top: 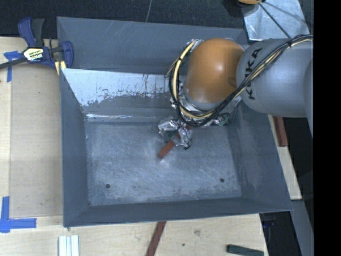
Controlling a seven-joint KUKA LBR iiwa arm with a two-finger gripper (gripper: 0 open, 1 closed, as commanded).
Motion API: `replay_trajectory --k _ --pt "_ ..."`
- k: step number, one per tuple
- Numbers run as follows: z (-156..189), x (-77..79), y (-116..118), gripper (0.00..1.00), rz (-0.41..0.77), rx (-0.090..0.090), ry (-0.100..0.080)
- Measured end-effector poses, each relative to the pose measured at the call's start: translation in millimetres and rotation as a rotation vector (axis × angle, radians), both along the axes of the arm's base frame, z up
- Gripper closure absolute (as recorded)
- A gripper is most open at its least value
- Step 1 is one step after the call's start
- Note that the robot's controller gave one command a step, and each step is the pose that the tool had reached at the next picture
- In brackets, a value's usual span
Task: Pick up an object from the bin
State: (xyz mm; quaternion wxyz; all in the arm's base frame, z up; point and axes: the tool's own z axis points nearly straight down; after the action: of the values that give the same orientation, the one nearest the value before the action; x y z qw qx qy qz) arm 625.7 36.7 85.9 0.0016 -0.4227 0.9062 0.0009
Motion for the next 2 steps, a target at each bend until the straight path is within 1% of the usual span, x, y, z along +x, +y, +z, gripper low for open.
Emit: replay_trajectory --k 2 --pt "27 -1.5 0 1.0 -0.002 -0.002 0.007"
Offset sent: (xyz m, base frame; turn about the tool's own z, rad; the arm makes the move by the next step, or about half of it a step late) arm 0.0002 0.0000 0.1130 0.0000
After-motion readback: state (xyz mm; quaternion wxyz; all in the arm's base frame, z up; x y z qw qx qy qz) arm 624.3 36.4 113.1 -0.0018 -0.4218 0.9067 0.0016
